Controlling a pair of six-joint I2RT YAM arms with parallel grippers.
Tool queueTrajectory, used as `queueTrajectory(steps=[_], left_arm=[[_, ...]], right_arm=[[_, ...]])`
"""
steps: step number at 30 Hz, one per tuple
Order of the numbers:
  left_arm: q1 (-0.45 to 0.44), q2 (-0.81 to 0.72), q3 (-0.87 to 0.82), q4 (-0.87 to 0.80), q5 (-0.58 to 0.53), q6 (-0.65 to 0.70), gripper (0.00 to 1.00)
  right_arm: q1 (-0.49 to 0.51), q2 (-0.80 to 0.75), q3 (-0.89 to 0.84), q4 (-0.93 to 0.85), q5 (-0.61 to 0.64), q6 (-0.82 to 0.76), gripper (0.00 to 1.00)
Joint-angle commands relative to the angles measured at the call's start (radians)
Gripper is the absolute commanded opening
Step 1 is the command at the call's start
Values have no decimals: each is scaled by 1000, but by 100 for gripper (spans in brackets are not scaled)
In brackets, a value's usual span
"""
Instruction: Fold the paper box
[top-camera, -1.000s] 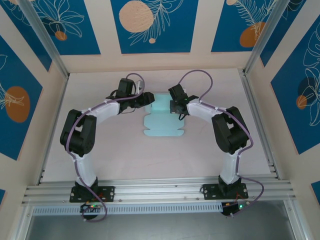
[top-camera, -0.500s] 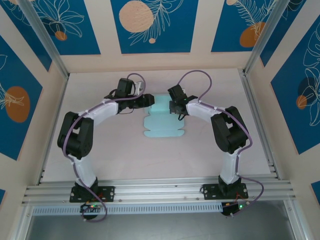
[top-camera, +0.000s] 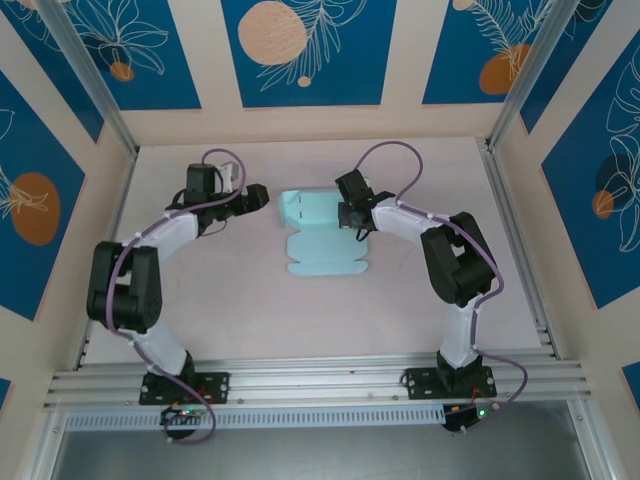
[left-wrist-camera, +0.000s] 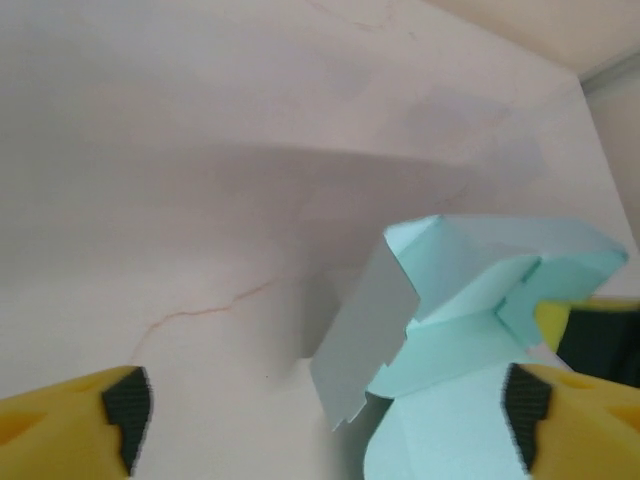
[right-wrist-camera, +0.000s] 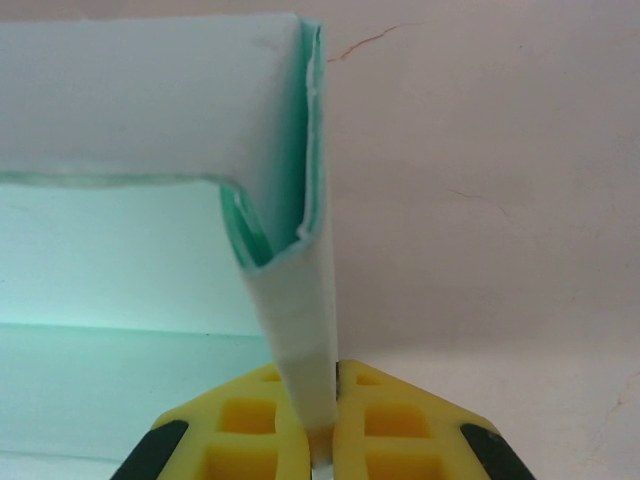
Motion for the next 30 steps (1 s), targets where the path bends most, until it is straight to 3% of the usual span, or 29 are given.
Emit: queueTrajectory(steps=[1,14,24,30], left_arm=[[-10,79,-7,204,216,-14,100],[-100,242,108,153,215,68,100],[-187,238,181,64,219,85,100],[-210,199,180,16,170,109,90]], right_arm=[[6,-4,22,9,-10,6,0],[7,-2,28,7,-22,11,0],[6,21,46,-5,-23,20,0],[7,42,59,-22,-29,24,0]])
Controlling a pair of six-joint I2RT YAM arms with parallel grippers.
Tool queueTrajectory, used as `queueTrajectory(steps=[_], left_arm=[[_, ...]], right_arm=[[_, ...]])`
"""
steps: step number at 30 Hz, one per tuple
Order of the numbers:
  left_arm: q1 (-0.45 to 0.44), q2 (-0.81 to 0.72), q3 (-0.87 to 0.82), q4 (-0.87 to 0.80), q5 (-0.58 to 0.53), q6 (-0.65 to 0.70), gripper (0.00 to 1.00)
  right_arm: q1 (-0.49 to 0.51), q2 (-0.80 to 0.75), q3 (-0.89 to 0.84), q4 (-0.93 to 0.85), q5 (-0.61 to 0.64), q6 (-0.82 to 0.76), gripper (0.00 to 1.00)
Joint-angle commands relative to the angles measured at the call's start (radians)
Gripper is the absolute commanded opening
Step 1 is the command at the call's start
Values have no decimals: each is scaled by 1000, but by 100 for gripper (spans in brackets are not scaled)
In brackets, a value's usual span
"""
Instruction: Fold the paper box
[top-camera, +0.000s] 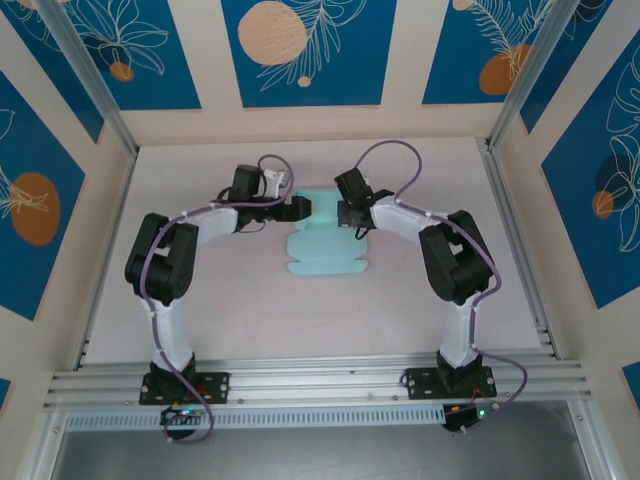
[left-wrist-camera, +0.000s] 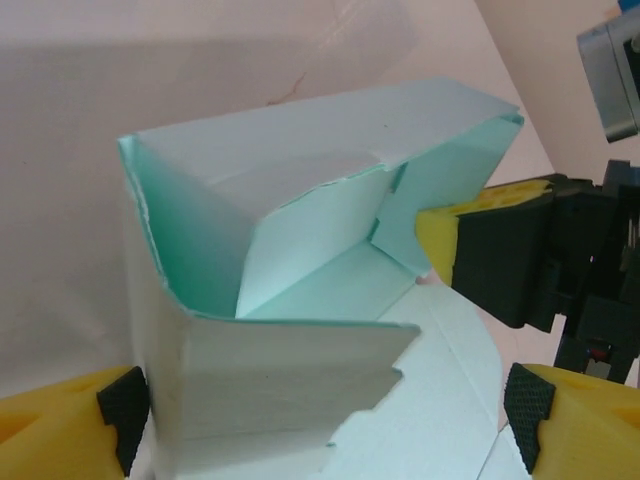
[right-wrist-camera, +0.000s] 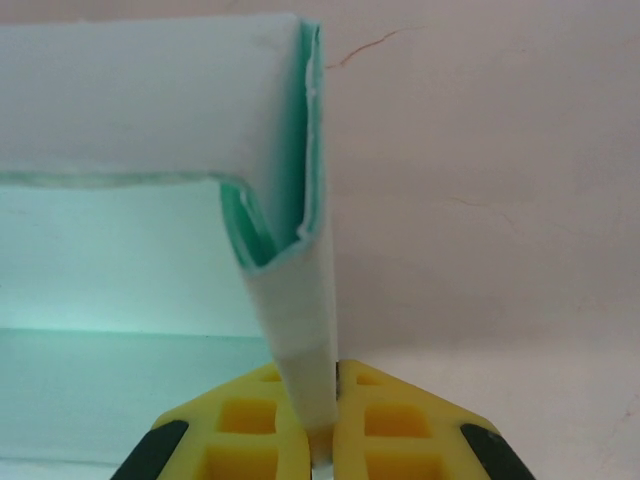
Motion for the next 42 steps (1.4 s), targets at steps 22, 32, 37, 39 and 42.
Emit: queueTrajectory(steps=[22,32,37,39,42], left_arm=[[-26,-4,72,-149,-170,197,44],[-73,12,37,-79,-474,298,27],[-86,1,-27,37,-576,276,36],[-87,-3,-44,67,-618,268,26],[-89,-6,-57,85,-647,266,11]], right_arm=[[16,4,22,-6,-46,8,0],[53,-24,15,-39,-32,34,0],[75,-29,12,-55,-32,53,0],[83,-28,17,-62,-30,56,0],[91,-27,22,-72,-25,63,0]])
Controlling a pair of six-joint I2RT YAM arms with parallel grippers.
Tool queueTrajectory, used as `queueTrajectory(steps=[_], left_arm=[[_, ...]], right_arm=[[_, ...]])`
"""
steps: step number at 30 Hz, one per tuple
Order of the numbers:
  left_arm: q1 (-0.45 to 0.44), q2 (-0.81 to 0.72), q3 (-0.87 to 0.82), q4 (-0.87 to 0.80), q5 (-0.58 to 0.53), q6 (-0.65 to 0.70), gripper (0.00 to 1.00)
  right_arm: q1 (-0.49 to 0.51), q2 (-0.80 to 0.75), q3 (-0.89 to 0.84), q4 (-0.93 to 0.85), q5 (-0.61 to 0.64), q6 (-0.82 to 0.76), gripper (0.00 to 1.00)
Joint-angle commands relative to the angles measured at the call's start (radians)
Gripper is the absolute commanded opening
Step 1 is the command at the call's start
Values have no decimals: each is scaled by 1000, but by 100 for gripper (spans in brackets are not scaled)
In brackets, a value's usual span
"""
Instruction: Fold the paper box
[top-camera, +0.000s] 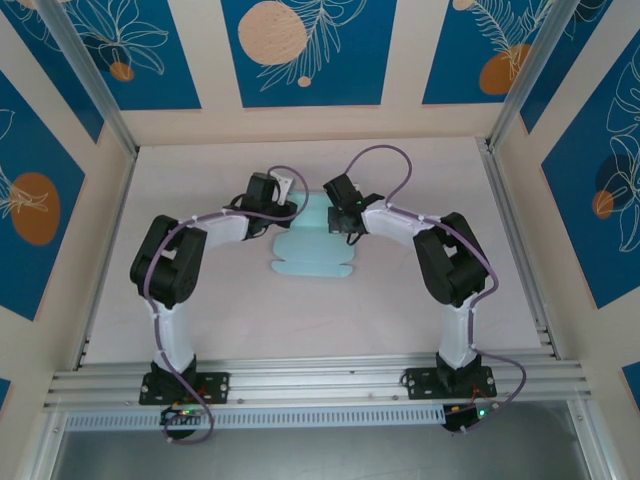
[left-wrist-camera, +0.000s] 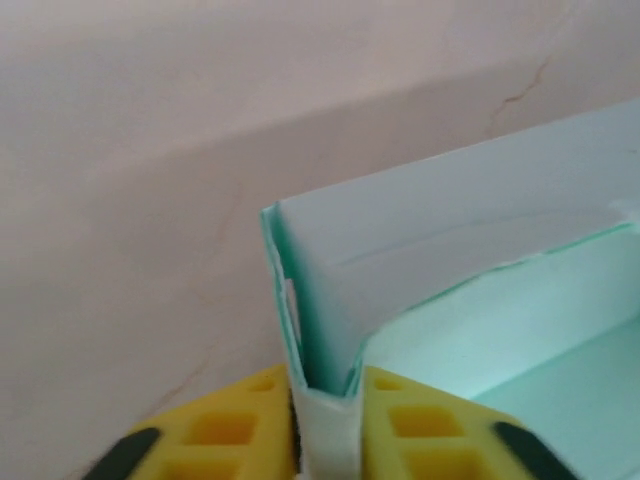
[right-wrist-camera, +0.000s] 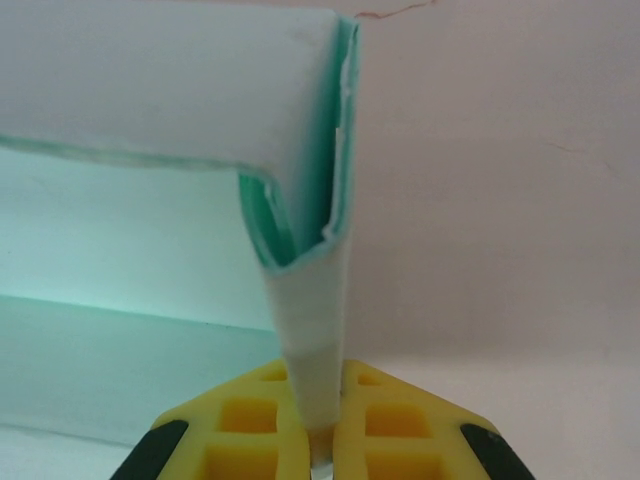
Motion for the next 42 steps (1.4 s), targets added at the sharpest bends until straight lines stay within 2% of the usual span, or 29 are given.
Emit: queueTrajectory(steps=[1,4,12,14,17,20,23,26,31,39,42], left_arm=[[-8,-4,-22,59,-75,10,8],[-12,-8,-22,44,-116,14,6],[-28,-5,8,-68,-409,-62,0],[-28,-12,8,-76,-405,-70,0],[-30,-37,11,-105,-310,-71,0],[-38,-65,47,-263,-278,-128,0],[-39,-90,68,-409,-305,-198,0],[-39,-123,53,-478,-341,-229,0],[-39,-147,19,-527,-412,-241,0],[-37,-67,26,-559,-464,-265,0],[-33,-43,26,-545,-448,-270,0]], right_arm=[[23,-28,25,-54,-12,10,0],[26,-28,30,-63,-9,14,0],[34,-55,42,-114,6,60,0],[35,-54,50,-133,7,70,0],[28,-22,93,-182,11,59,0],[16,51,188,-305,3,41,0],[12,119,281,-441,-16,21,0],[20,176,348,-555,-8,4,0],[38,243,389,-667,57,6,1],[66,402,538,-787,111,-19,11],[69,455,579,-812,110,-33,13]])
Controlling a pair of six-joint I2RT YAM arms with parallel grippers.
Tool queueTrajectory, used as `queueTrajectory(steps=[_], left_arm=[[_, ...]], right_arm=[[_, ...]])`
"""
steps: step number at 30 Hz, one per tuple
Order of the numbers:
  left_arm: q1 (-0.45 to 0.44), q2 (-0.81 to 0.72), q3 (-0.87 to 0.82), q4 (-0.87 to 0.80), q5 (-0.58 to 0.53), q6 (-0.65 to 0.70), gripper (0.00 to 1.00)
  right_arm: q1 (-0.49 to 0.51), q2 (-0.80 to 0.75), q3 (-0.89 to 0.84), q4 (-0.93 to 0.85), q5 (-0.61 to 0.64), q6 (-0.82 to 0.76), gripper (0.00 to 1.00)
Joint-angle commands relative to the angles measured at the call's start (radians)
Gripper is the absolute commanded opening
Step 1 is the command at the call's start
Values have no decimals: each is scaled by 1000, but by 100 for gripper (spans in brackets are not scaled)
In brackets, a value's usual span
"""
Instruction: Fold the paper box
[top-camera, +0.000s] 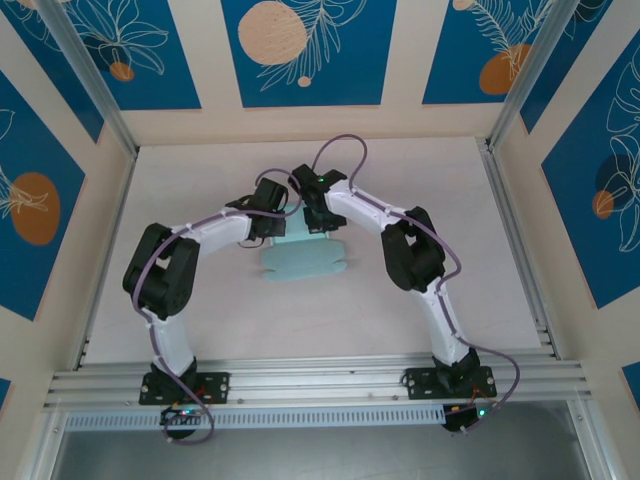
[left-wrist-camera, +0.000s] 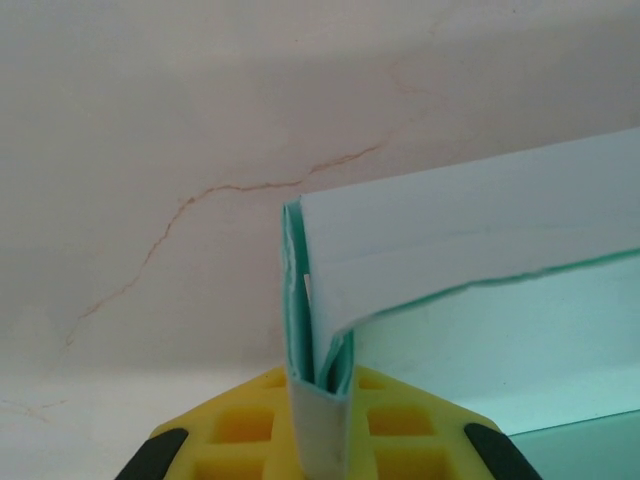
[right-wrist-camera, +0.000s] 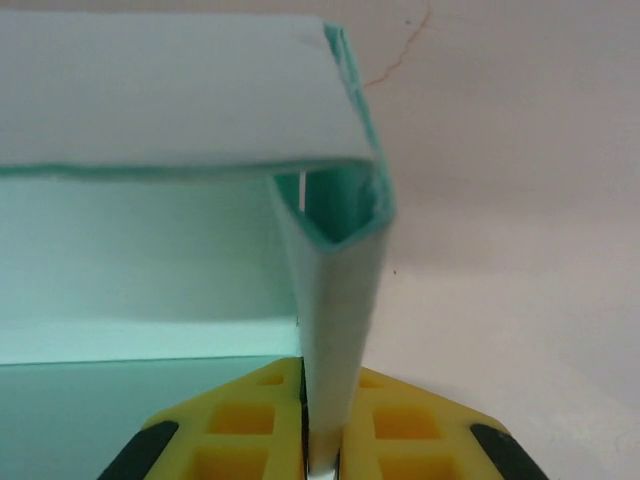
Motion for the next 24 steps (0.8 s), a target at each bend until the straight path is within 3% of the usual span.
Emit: queueTrajectory(steps=[1,10,17,21,24], left_arm=[[23,55,-8,-99,-112,23,0],[77,79,-14,-98,-90,20,0],[119,76,-21,-120,-127,41,0],[119,79,-10,-141,-130,58,0],[115,74,-9,-153,-47,60,18]], right_arm=[[-17,142,-10,-194,90,-42,14],[-44,252,47,-305,170,-53,13],[-80,333,114,-526,356,20,5],[-78,287,65,-471,317,-6,5],[-67,239,42,-391,229,-48,5]])
